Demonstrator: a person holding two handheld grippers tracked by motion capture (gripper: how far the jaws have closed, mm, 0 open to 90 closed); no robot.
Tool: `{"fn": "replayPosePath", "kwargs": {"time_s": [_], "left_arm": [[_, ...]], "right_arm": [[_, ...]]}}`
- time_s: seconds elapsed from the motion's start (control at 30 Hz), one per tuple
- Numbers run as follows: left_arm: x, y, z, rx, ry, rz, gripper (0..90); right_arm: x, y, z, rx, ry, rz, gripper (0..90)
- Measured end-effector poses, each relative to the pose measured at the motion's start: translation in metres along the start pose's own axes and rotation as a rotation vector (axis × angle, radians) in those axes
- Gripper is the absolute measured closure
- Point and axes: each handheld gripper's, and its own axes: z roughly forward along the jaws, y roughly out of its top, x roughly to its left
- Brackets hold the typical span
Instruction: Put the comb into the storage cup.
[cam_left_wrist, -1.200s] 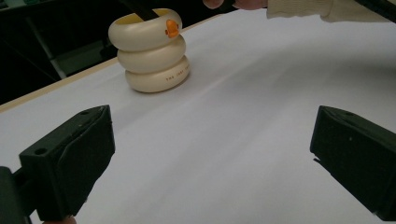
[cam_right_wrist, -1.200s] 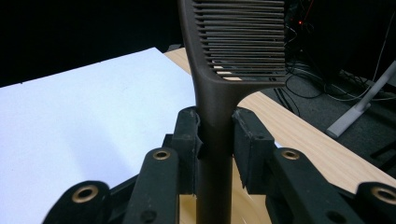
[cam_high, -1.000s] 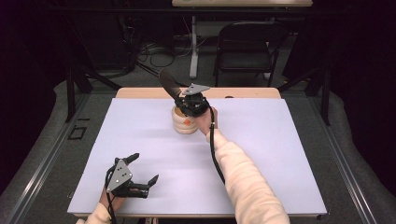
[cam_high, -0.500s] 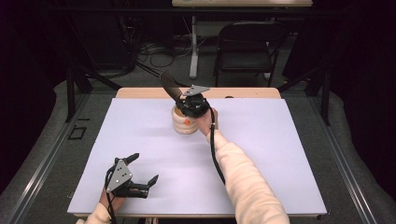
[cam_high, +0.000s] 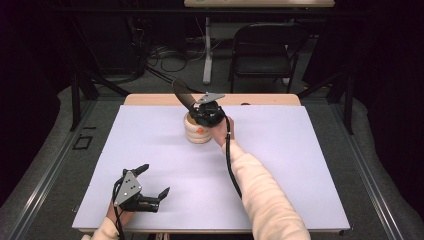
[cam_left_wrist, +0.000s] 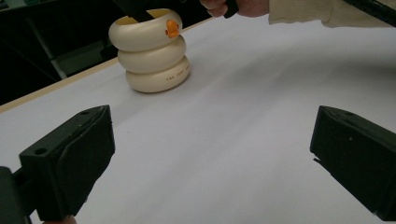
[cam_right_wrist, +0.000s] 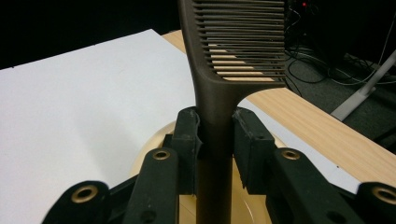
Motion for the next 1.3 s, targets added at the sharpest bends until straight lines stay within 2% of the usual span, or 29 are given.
{"fn": "replayPosePath", "kwargs": {"time_s": [0.7, 0.97, 1.3], "left_arm": [[-0.0001, 0.0001, -0.0001, 0.000, 0.001, 0.002, 0.0], [-0.0003, 0.0002, -0.0002, 0.000, 0.001, 0.003, 0.0], [-0.0002, 0.0002, -0.0002, 0.000, 0.000, 0.003, 0.0]], "right_arm": [[-0.0006, -0.0024, 0.0027, 0.037, -0.005, 0.000, 71.8], [0.0019, -0.0013, 0.0033, 0.051, -0.017, -0.025, 71.6], [0.0035, 0.0000, 0.0038, 0.069, -0.022, -0.034, 71.4]]}}
